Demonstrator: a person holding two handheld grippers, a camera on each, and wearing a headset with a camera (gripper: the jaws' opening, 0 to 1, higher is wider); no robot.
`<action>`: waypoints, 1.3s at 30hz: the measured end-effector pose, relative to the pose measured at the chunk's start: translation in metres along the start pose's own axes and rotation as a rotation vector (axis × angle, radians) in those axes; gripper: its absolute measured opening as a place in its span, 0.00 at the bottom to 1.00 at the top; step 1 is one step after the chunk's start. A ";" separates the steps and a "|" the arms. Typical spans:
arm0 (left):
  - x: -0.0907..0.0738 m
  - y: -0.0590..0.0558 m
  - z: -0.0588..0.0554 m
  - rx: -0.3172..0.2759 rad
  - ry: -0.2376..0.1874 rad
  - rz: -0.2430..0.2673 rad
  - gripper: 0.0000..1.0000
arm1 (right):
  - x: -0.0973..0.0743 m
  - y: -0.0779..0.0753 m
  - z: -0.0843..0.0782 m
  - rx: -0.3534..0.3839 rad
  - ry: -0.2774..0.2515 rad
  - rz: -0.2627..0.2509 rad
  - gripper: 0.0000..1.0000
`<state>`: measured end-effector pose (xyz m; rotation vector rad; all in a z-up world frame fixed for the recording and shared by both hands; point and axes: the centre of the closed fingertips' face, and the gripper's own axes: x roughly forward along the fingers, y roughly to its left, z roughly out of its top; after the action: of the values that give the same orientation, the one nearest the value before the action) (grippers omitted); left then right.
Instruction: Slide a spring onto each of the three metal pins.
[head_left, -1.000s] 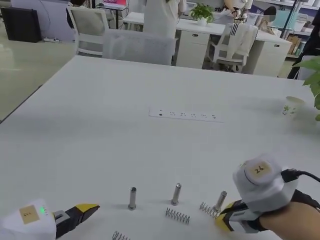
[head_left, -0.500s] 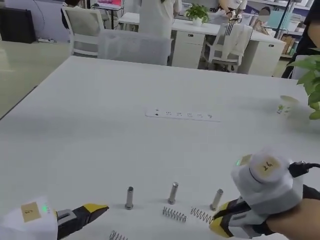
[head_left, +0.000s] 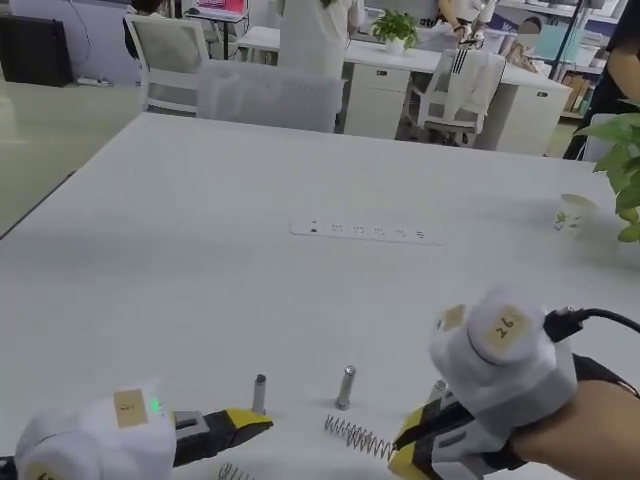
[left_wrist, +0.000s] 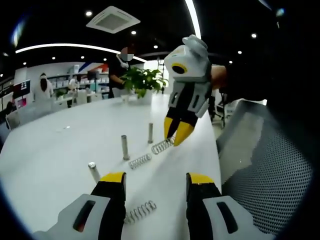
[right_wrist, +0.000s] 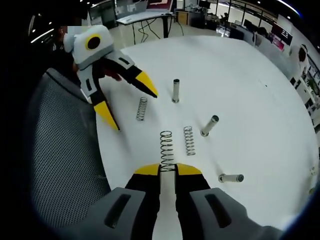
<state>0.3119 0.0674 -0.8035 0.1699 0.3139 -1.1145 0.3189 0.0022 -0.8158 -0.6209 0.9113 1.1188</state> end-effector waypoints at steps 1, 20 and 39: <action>0.002 -0.002 0.001 0.008 0.002 -0.010 0.41 | 0.000 0.001 0.001 -0.005 0.001 0.004 0.07; 0.019 -0.020 0.006 0.116 0.016 -0.103 0.22 | 0.010 0.027 0.006 -0.126 0.088 0.104 0.08; 0.021 -0.026 -0.001 0.203 0.061 -0.124 0.05 | 0.000 0.039 0.017 -0.117 0.078 0.139 0.07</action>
<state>0.2966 0.0383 -0.8112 0.3689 0.2674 -1.2652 0.2877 0.0289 -0.8061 -0.7100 0.9727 1.2865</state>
